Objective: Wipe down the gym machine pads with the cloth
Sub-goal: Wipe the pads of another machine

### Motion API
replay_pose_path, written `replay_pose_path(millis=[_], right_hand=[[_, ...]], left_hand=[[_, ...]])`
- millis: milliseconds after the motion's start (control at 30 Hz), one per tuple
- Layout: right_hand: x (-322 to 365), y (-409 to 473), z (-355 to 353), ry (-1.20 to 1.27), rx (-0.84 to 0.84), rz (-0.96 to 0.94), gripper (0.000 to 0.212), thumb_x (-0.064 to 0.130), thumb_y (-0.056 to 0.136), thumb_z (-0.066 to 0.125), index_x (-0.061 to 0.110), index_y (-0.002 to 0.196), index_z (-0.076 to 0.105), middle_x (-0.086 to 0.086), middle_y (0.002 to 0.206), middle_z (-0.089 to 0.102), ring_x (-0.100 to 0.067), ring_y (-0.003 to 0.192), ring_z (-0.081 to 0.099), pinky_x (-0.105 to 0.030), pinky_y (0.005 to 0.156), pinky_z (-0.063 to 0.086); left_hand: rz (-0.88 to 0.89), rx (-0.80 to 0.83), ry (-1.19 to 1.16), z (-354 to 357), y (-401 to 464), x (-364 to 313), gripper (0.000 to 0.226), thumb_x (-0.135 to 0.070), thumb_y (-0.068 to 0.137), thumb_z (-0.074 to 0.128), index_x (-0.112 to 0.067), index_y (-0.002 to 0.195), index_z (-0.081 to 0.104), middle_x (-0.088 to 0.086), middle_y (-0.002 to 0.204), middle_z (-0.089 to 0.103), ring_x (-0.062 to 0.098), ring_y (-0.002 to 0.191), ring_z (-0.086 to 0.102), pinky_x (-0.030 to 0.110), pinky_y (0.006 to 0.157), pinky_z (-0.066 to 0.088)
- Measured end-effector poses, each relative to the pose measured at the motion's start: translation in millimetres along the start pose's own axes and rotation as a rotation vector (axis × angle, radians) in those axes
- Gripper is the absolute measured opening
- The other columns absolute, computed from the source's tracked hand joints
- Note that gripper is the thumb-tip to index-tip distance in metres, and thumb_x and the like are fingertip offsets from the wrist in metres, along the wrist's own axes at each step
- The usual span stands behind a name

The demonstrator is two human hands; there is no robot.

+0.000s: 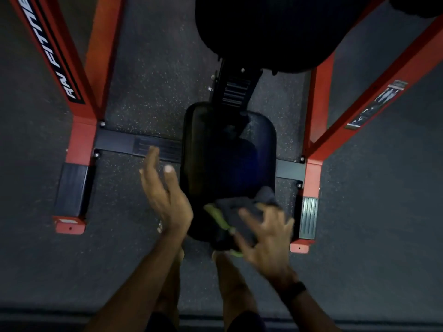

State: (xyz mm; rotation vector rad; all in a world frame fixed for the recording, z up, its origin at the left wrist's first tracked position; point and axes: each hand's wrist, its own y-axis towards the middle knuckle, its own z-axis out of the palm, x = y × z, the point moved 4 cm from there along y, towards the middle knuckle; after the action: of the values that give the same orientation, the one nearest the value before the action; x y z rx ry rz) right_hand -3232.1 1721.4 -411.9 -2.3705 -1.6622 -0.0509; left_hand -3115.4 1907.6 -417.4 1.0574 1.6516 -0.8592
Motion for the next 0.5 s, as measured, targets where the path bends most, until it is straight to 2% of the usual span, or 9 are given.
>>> replay_pose_path(millis=[33,67,100,167,233,300,367,433,500], right_hand=[[-3.2,21.5,-14.7,0.007,0.036,0.092,0.048,0.057,0.086,0.051,0.033,0.126,0.058,-0.013,0.117,0.053,-0.035,0.101,0.053,-0.051,0.084,0.044],[-19.1,40.0,-12.8,0.188,0.042,0.085,0.051,0.059,0.086,0.051,0.031,0.128,0.061,-0.016,0.119,0.054,-0.038,0.105,0.052,-0.054,0.086,0.043],[-34.0,68.1,-18.3,0.109,-0.029,0.148,0.053,0.058,0.088,0.052,0.027,0.129,0.063,-0.019,0.123,0.054,-0.041,0.110,0.051,-0.056,0.089,0.041],[-23.9,151.0,-1.9,0.116,-0.055,0.244,0.055,0.055,0.093,0.053,0.019,0.134,0.060,-0.023,0.133,0.049,-0.043,0.123,0.044,-0.056,0.096,0.037],[-11.9,227.4,10.0,0.093,0.020,0.303,0.056,0.056,0.096,0.050,0.018,0.137,0.056,-0.020,0.140,0.045,-0.039,0.132,0.036,-0.055,0.100,0.032],[-16.4,262.9,16.0,0.082,0.065,0.300,0.056,0.056,0.096,0.049,0.020,0.139,0.055,-0.018,0.141,0.043,-0.037,0.134,0.033,-0.053,0.100,0.031],[-22.7,237.7,17.8,0.087,0.042,0.219,0.057,0.056,0.097,0.047,0.022,0.142,0.052,-0.020,0.142,0.043,-0.039,0.133,0.035,-0.054,0.100,0.033],[-21.8,158.0,6.8,0.163,-0.052,0.160,0.060,0.058,0.096,0.043,0.021,0.142,0.054,-0.026,0.140,0.047,-0.045,0.132,0.041,-0.058,0.101,0.038],[-23.2,65.4,-1.5,0.289,-0.047,0.203,0.061,0.059,0.093,0.045,0.021,0.139,0.056,-0.026,0.135,0.050,-0.043,0.127,0.045,-0.055,0.099,0.040]], left_hand=[[0.010,0.036,0.082,7.2,-6.0,1.3,0.045,-0.035,0.105,0.036,-0.015,0.145,0.044,0.008,0.152,0.047,0.018,0.143,0.040,0.061,0.118,0.023],[0.033,0.091,0.194,17.2,-11.3,3.3,0.047,-0.036,0.105,0.033,-0.015,0.146,0.043,0.008,0.154,0.043,0.017,0.145,0.037,0.059,0.120,0.019],[0.087,0.167,0.314,24.0,-16.0,1.4,0.051,-0.039,0.105,0.030,-0.013,0.147,0.043,0.009,0.158,0.038,0.018,0.147,0.033,0.057,0.122,0.015],[0.211,0.301,0.516,38.6,-22.2,-0.9,0.060,-0.045,0.105,0.022,-0.010,0.149,0.042,0.010,0.162,0.029,0.022,0.151,0.026,0.052,0.125,0.009],[0.237,0.319,0.616,40.3,-21.3,2.0,0.064,-0.048,0.105,0.018,-0.009,0.149,0.041,0.011,0.163,0.025,0.025,0.152,0.022,0.049,0.125,0.004],[0.220,0.302,0.653,39.5,-16.9,3.7,0.064,-0.049,0.105,0.018,-0.008,0.150,0.039,0.011,0.164,0.023,0.025,0.153,0.019,0.049,0.125,0.002],[0.212,0.313,0.670,40.3,-18.2,3.9,0.062,-0.047,0.104,0.022,-0.008,0.150,0.038,0.011,0.164,0.022,0.025,0.153,0.018,0.050,0.125,0.001],[0.194,0.329,0.683,40.8,-17.8,1.5,0.062,-0.046,0.103,0.025,-0.008,0.151,0.038,0.011,0.165,0.021,0.024,0.153,0.016,0.049,0.125,0.001],[0.174,0.339,0.700,41.2,-16.8,1.3,0.063,-0.047,0.103,0.024,-0.008,0.151,0.038,0.011,0.165,0.020,0.024,0.154,0.015,0.050,0.125,0.001]])
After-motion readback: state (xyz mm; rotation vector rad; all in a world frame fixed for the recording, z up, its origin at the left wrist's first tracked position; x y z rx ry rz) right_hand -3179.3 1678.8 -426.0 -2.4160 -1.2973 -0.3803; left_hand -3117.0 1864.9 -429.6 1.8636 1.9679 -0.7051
